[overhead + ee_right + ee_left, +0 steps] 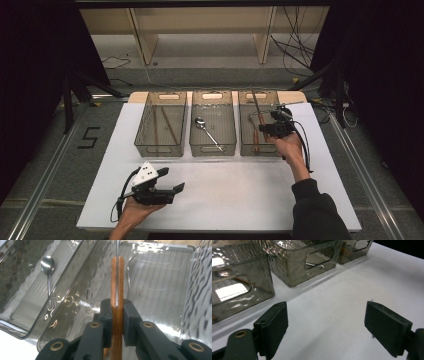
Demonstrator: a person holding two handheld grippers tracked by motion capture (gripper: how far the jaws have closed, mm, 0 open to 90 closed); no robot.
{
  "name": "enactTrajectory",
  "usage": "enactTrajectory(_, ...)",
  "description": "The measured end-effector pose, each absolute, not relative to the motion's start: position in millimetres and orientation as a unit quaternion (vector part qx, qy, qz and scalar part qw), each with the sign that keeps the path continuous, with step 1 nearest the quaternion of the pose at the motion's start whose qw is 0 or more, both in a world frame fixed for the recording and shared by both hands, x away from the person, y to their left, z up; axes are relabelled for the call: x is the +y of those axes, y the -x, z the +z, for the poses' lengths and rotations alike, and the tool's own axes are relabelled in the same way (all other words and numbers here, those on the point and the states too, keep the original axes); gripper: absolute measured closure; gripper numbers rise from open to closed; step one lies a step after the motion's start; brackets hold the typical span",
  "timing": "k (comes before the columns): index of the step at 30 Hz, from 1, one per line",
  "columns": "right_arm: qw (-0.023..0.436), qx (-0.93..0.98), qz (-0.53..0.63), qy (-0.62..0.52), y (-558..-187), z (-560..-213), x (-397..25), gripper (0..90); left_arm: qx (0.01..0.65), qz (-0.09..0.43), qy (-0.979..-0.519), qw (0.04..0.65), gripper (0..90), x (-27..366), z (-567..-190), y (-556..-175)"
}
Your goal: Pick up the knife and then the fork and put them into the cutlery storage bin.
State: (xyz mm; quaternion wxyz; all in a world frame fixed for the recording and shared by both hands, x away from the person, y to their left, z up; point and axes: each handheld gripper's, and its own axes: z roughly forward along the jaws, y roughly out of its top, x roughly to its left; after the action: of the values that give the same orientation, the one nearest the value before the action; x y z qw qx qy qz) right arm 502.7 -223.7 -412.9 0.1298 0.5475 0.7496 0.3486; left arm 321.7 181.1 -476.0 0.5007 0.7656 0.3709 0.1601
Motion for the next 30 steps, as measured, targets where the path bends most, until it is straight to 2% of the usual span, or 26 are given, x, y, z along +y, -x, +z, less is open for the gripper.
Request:
enactTrajectory(12, 0.125, 0.746, 0.333, -0.563, -507.4, -420.3, -222.6, 80.1, 0.374, 0.154, -0.766, 0.499, 18.5, 182.0, -477.5, -322.3)
enactTrajectory(18, 0.119, 0.752, 0.330, -0.558, -506.0, -421.2, -219.8, 64.9, 0.372, 0.149, -0.771, 0.495, 18.2, 181.0, -478.2, -322.2)
enactTrajectory(30, 0.121, 0.764, 0.356, -0.525, -491.8, -411.3, -216.5, 53.7, 0.371, 0.148, -0.772, 0.494, 18.1, 179.8, -478.7, -322.3)
